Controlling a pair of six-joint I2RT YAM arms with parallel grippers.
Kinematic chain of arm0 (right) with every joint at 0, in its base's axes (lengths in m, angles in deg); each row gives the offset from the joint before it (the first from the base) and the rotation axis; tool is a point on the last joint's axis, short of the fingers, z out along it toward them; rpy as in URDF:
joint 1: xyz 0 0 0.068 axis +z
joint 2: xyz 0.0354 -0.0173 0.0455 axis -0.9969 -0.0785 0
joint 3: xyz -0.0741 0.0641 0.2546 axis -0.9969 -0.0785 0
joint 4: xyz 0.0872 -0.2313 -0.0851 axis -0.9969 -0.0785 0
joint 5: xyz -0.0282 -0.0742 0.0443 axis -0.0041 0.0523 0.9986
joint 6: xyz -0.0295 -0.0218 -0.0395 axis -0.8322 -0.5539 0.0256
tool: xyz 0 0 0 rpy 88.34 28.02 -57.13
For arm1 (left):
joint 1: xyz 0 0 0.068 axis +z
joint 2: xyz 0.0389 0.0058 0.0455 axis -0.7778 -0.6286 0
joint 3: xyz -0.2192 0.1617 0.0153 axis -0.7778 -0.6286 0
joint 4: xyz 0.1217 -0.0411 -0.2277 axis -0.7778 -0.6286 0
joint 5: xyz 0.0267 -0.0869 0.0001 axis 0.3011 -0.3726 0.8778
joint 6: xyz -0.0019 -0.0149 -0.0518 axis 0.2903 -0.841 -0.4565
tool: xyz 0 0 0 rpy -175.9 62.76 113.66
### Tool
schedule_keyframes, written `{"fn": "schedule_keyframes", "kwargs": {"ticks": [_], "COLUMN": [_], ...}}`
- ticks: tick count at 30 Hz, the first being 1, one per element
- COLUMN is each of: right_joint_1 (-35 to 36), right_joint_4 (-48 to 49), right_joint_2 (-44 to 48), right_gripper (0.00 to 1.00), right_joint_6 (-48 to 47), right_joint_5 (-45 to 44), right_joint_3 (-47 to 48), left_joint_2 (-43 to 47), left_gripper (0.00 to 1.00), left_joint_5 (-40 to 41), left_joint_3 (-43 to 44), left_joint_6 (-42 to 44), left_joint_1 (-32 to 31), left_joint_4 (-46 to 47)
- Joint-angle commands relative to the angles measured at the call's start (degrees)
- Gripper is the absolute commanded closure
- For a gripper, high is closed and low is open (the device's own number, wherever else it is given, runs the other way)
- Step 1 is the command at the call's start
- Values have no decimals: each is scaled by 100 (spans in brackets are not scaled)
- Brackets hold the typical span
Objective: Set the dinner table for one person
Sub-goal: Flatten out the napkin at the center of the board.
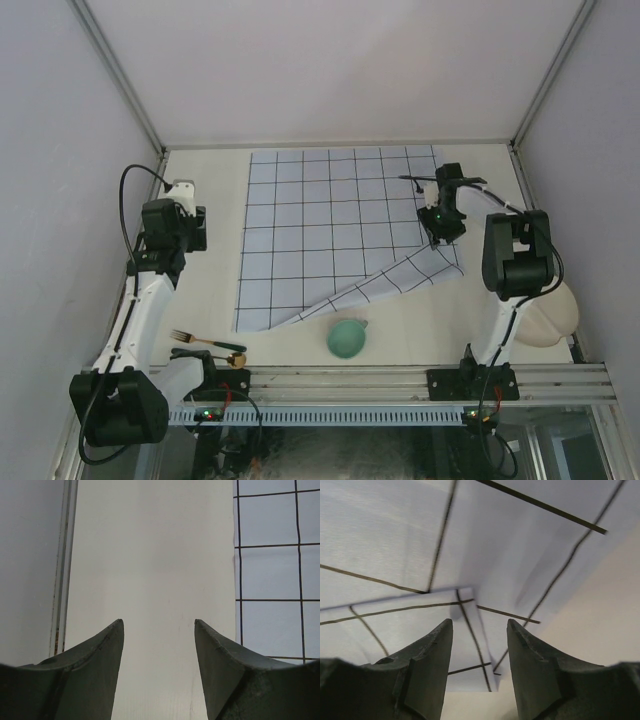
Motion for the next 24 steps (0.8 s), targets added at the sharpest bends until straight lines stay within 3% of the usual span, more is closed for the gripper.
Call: {"fn": "schedule_keyframes", "kwargs": {"ticks": [1,24], "right_joint_1": [-108,261], "right_joint_4": [148,194], "right_joint_2": [303,-165], "right_gripper": [52,54], "right_joint_6": [10,-93], "right_joint_5": [-8,-196], "right_joint_3": [39,133], "left_joint_2": [156,151], "left_gripper": [37,37], "left_joint_5": [-78,-79], "left_joint_3": [-130,-157], "left_joint_6": [-20,-14], "left_joint_1": [19,24], "left_joint_4": [195,204]}}
